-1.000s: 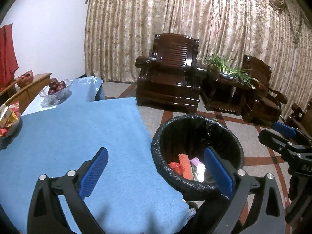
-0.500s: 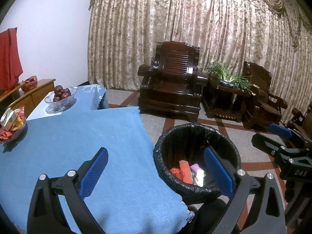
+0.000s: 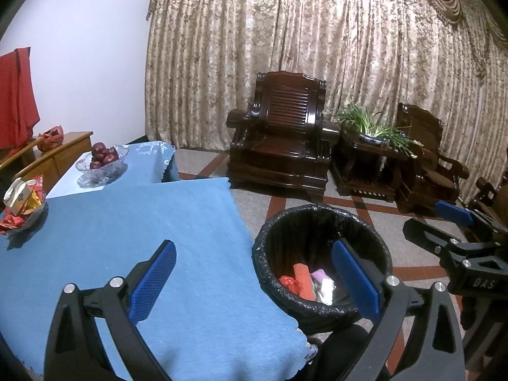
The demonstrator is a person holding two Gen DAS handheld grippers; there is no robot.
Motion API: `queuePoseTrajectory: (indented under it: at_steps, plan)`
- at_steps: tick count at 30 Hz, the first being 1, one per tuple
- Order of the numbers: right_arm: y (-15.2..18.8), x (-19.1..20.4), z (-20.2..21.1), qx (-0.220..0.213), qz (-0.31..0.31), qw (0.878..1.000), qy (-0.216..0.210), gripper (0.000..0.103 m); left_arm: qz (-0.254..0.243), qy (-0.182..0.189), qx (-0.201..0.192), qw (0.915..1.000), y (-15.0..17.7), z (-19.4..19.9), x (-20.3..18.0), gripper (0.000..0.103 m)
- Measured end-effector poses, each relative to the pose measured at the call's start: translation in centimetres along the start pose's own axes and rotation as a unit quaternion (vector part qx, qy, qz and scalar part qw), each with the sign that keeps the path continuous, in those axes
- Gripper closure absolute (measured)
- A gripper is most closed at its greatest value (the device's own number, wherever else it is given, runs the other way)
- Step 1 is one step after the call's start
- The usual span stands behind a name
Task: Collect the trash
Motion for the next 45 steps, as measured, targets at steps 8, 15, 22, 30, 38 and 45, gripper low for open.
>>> queuePoseTrajectory:
  at_steps: [8,15,22,30,38,45]
  plan:
    - [-0.08,0.07,-0.03,0.001,0.001,1.0,0.0,0.005,0.001,0.0,0.001,1.0,0.08,0.05,0.0,0.006]
    - [-0.07,0.11,-0.03,0.0,0.001,1.0,0.0,0.005,0.001,0.0,0.001,1.0,0.05,0.07,0.08,0.006]
    - [-0.01,0.16,-0.04,0.0,0.001,1.0,0.001,0.005,0.0,-0.001,0.001,1.0,0.03,0.14,0.2,0.006]
    - [0.02,0.22,-0.05,0.0,0.001,1.0,0.001,0.005,0.0,-0.001,0.001,1.0,-0.01,0.2,0.18,0.006]
    - [-0.02,0.35,-0.11,0.0,0.001,1.0,0.001,0.005,0.0,-0.001,0.001,1.0,-0.01,0.23,0.12,0.006]
    - [-0.07,0.55,-0.19,0.001,0.001,1.0,0.0,0.005,0.0,-0.001,0.001,1.0,0.02,0.17,0.03,0.006]
Point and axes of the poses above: each gripper's, at about its wrist camera, not at the fingertips, and z roughly against the way its jaws point, x to its left, y to its underside, the point moved 3 cm from there along -z, roughly the way its jaws point, and after that the axes turned 3 degrees about y, right-handed, at the moved point
